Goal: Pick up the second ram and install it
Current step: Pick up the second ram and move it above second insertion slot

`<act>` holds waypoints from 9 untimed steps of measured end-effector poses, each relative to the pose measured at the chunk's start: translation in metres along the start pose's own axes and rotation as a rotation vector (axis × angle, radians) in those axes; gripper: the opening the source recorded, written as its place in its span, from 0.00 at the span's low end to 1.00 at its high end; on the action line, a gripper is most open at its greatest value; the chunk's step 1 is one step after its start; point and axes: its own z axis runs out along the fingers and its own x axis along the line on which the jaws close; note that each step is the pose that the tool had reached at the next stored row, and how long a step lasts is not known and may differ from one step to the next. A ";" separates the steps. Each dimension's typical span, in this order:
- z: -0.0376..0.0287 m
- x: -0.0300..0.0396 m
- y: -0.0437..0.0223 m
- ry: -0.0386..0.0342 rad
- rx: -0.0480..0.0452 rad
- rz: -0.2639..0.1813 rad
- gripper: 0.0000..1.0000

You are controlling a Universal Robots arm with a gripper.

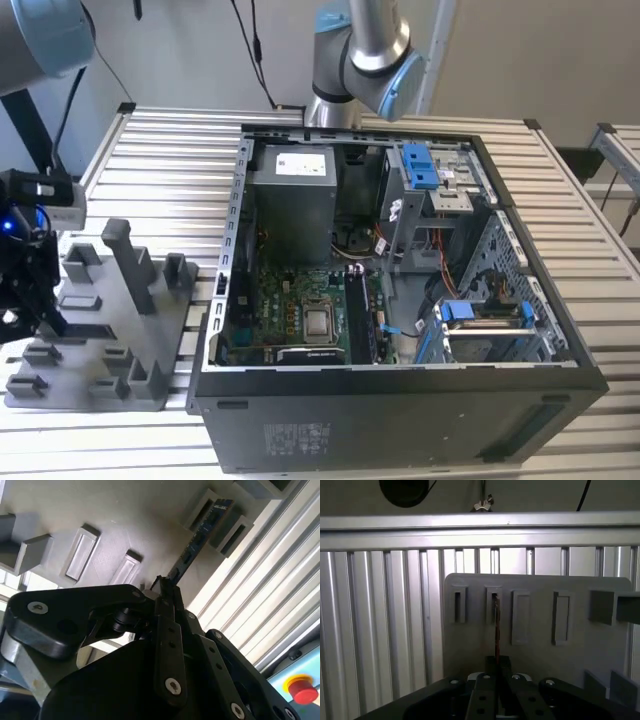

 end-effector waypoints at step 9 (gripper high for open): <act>-0.0121 -0.0003 -0.0003 0.0000 0.0000 0.000 0.14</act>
